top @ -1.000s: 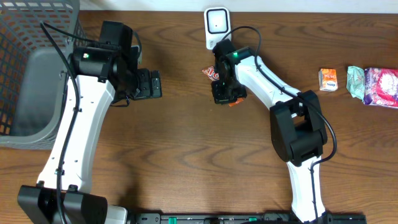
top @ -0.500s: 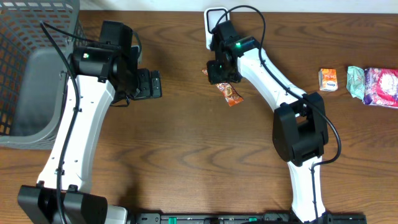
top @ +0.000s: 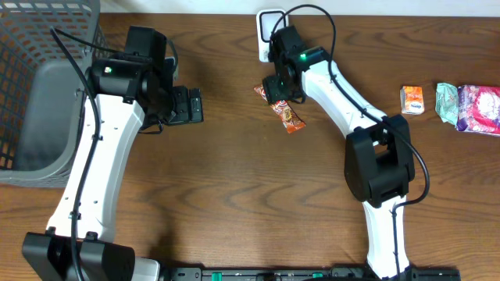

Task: Scan the item barcode

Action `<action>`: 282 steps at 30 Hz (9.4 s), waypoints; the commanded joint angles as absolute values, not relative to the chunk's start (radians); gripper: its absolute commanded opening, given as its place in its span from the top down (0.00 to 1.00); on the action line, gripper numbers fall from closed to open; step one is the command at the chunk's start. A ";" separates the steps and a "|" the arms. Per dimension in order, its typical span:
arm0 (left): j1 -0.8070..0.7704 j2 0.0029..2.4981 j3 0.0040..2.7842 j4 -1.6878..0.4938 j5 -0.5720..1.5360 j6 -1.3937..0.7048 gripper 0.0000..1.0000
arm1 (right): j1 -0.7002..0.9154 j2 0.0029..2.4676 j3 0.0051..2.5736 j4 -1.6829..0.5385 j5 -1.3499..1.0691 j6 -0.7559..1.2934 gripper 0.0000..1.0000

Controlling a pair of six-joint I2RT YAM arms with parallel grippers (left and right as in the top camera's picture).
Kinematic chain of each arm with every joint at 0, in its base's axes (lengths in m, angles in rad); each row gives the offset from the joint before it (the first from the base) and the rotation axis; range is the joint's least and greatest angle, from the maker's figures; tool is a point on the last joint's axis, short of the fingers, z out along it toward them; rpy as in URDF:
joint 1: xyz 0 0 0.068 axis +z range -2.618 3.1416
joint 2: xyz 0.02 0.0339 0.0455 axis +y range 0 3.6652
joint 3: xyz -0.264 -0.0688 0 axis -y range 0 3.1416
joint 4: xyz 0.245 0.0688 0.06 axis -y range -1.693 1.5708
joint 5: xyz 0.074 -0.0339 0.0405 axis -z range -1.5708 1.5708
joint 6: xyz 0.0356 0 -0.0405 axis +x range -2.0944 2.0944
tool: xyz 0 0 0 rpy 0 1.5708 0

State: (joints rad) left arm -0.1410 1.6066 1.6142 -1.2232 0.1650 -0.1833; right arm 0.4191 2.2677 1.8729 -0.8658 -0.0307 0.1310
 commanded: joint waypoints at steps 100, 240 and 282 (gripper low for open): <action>-0.141 1.608 1.611 -1.226 0.155 -0.188 0.02 | 0.350 2.302 1.870 -0.021 0.234 0.306 0.99; -0.141 1.608 1.611 -1.226 0.155 -0.188 0.02 | -0.038 0.621 0.888 -1.111 -0.283 0.100 0.01; -0.141 1.608 1.611 -1.226 0.155 -0.188 0.02 | -0.036 0.437 0.888 -1.084 -0.283 0.088 0.01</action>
State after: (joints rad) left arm -0.1410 1.6066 1.6135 -1.2236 0.1581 -0.1833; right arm -0.0452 0.4660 0.8932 -1.0954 -0.2737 0.0917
